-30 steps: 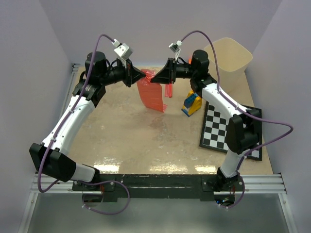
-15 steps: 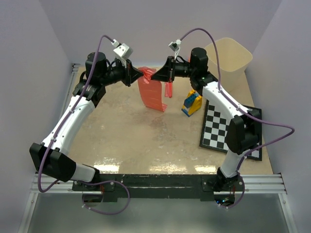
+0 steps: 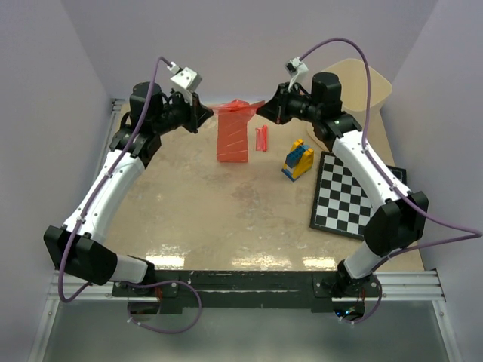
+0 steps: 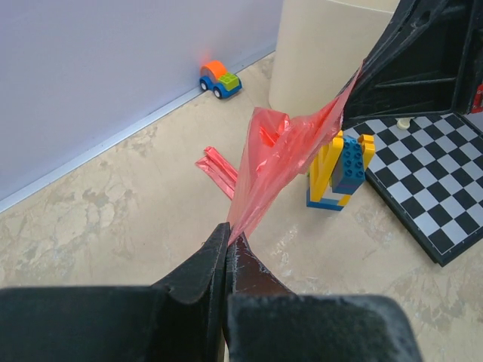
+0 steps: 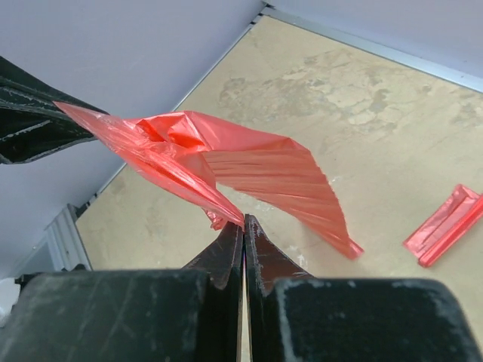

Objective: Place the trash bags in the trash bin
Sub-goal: Unfold the trash bag at the center of the board.

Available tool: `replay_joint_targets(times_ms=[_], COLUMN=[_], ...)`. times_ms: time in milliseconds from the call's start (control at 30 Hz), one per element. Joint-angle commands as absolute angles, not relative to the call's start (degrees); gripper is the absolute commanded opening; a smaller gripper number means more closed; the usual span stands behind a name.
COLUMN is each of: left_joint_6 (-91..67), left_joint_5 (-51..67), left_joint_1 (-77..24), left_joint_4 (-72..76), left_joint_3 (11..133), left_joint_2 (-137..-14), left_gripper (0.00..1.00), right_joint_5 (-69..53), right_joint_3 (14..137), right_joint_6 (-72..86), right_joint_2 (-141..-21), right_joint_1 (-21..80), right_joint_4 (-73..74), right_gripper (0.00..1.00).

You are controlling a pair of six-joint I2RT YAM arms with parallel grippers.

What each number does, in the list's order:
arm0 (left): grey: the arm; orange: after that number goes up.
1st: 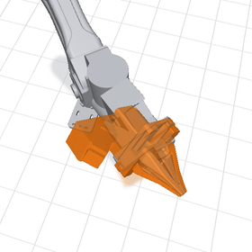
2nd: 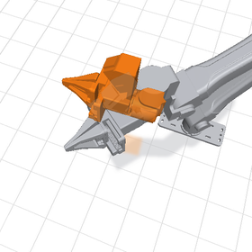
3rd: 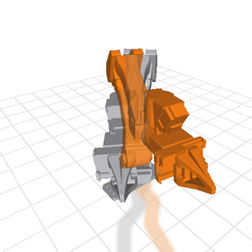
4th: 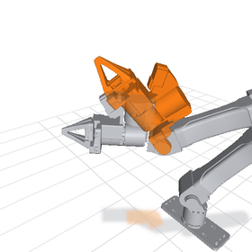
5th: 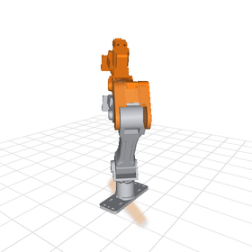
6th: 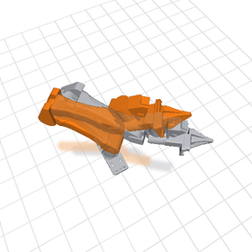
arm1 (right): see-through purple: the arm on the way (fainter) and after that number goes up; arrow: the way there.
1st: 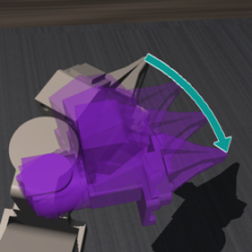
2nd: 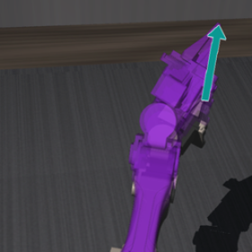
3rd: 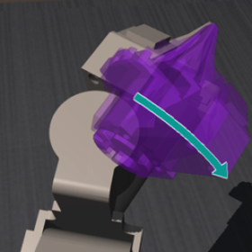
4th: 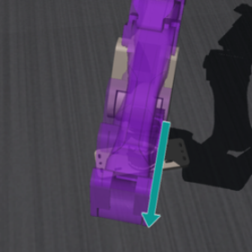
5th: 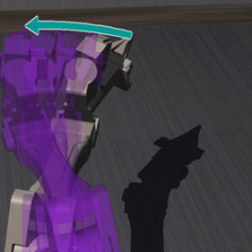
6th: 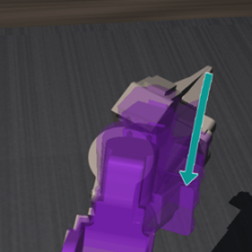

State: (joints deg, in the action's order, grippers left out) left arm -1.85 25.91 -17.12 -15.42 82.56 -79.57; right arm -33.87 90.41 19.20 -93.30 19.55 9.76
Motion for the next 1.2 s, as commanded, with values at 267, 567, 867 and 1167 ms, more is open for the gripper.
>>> replay_joint_targets(times_ms=[267,567,867,1167], left_joint_6=[0.5,2.2,5.0,5.1], left_joint_5=[36.6,34.1,32.0,32.2], left_joint_1=[-16.2,-16.4,-21.9,-22.2], left_joint_4=[-11.7,-10.2,-10.7,-12.6], left_joint_3=[81.3,83.9,85.7,89.5], left_joint_2=[-76.5,-79.0,-83.3,-88.1], left_gripper=[0.0,0.49,0.6,0.11], right_joint_5=[-27.9,-28.9,-30.7,-31.9], right_joint_3=[90.3,94.0,94.0,93.0], right_joint_6=[12.7,14.8,14.6,12.9], right_joint_2=[-88.6,-90.5,-90.5,-89.7], right_joint_1=[18.1,19.2,20.7,21.1], right_joint_4=[12.5,12.6,12.3,12.3], right_gripper=[0.0,0.0,0.0,0.0])
